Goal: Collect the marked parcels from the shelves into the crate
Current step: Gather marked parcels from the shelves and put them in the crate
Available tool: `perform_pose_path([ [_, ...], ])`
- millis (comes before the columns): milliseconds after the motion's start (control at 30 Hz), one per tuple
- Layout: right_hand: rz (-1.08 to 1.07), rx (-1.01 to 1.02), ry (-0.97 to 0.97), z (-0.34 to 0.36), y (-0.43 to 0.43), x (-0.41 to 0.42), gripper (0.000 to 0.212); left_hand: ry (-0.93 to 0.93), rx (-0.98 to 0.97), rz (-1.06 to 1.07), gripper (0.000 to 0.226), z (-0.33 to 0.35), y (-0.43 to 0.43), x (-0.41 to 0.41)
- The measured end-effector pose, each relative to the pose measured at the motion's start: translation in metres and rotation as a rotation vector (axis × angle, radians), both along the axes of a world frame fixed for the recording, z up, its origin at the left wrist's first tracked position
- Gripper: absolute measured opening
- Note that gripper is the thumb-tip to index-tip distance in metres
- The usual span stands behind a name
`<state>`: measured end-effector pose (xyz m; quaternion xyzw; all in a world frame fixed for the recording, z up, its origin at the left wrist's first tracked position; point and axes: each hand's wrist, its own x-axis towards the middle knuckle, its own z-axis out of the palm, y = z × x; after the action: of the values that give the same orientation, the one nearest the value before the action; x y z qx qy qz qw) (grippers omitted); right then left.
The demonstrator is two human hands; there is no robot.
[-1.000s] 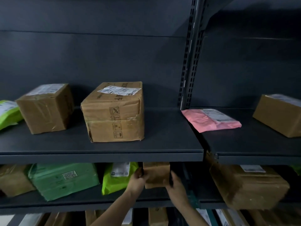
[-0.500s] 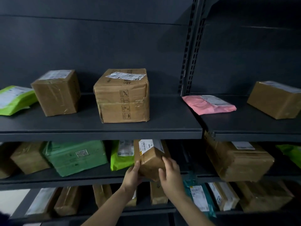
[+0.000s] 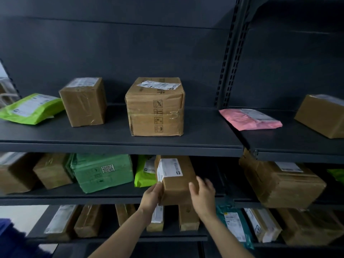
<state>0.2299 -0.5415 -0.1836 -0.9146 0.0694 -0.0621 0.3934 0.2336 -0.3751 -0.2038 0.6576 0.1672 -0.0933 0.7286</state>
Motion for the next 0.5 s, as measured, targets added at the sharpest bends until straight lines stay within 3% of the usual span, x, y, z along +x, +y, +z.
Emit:
perform_pose_path([
  [67, 0.016, 0.161, 0.068, -0.001, -0.005, 0.002, 0.051, -0.001, 0.017, -0.025, 0.034, -0.004, -0.003, 0.0],
  [167, 0.017, 0.199, 0.054, -0.007, -0.011, -0.006, 0.053, -0.005, 0.029, -0.052, 0.035, -0.007, -0.012, 0.001],
  [500, -0.012, 0.004, 0.008, -0.01, -0.058, -0.001, 0.046, -0.059, 0.161, -0.166, 0.028, 0.008, -0.057, 0.01],
])
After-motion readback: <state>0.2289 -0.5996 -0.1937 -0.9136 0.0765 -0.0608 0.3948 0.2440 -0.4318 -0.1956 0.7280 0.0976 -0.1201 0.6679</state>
